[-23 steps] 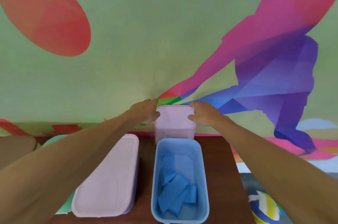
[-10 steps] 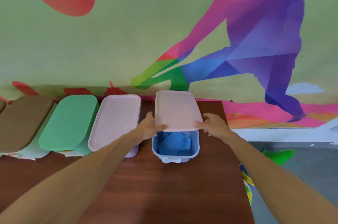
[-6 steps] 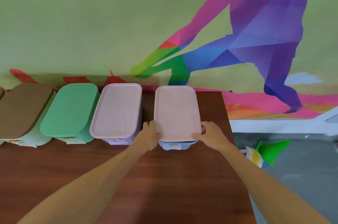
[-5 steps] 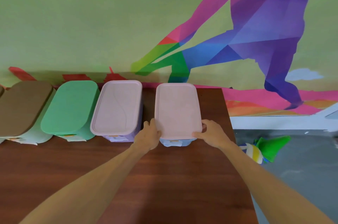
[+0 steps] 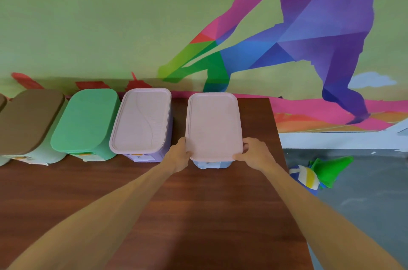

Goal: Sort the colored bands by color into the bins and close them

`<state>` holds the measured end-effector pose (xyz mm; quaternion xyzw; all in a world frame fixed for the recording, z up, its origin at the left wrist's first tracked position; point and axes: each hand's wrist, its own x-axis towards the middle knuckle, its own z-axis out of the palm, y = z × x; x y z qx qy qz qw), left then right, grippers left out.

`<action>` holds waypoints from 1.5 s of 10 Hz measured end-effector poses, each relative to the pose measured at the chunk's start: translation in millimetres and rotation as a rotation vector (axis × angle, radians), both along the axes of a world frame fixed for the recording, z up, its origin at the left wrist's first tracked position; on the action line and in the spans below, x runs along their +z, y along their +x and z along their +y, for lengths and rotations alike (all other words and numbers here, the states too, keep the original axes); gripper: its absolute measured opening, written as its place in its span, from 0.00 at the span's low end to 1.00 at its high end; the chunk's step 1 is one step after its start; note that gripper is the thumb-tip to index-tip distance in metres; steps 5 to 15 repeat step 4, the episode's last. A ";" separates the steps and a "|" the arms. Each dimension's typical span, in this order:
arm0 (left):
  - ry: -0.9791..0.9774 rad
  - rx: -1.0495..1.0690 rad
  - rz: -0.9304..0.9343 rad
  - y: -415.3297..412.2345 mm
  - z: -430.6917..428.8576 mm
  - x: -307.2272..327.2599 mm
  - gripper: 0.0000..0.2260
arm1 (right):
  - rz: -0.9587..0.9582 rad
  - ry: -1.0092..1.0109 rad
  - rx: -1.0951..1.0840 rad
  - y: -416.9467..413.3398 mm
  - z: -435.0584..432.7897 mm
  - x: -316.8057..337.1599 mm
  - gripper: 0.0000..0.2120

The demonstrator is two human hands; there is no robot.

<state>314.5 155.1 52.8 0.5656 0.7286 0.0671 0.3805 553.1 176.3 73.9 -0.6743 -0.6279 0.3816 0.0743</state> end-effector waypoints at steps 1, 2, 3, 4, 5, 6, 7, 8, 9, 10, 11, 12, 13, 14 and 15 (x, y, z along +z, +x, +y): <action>0.016 -0.012 0.028 0.6 1.2 -0.2 0.16 | -0.017 0.003 -0.002 -0.6 1.7 -5.9 0.27; 0.024 -0.017 0.084 2.5 -0.2 3.0 0.16 | -0.028 -0.003 0.017 0.6 1.3 -6.8 0.22; 0.007 -0.035 0.140 2.5 -1.7 4.0 0.17 | -0.053 -0.029 0.036 1.6 0.9 -9.6 0.18; 0.009 -0.028 0.166 1.5 -2.7 20.4 0.19 | -0.140 -0.035 0.061 1.2 2.7 3.0 0.20; 0.009 -0.028 0.166 1.5 -2.7 20.4 0.19 | -0.140 -0.035 0.061 1.2 2.7 3.0 0.20; 0.009 -0.028 0.166 1.5 -2.7 20.4 0.19 | -0.140 -0.035 0.061 1.2 2.7 3.0 0.20; 0.009 -0.028 0.166 1.5 -2.7 20.4 0.19 | -0.140 -0.035 0.061 1.2 2.7 3.0 0.20; 0.009 -0.028 0.166 1.5 -2.7 20.4 0.19 | -0.140 -0.035 0.061 1.2 2.7 3.0 0.20; 0.009 -0.028 0.166 1.5 -2.7 20.4 0.19 | -0.140 -0.035 0.061 1.2 2.7 3.0 0.20; 0.009 -0.028 0.166 1.5 -2.7 20.4 0.19 | -0.140 -0.035 0.061 1.2 2.7 3.0 0.20; 0.009 -0.028 0.166 1.5 -2.7 20.4 0.19 | -0.140 -0.035 0.061 1.2 2.7 3.0 0.20; 0.009 -0.028 0.166 1.5 -2.7 20.4 0.19 | -0.140 -0.035 0.061 1.2 2.7 3.0 0.20; 0.009 -0.028 0.166 1.5 -2.7 20.4 0.19 | -0.140 -0.035 0.061 1.2 2.7 3.0 0.20; 0.009 -0.028 0.166 1.5 -2.7 20.4 0.19 | -0.140 -0.035 0.061 1.2 2.7 3.0 0.20; 0.009 -0.028 0.166 1.5 -2.7 20.4 0.19 | -0.140 -0.035 0.061 1.2 2.7 3.0 0.20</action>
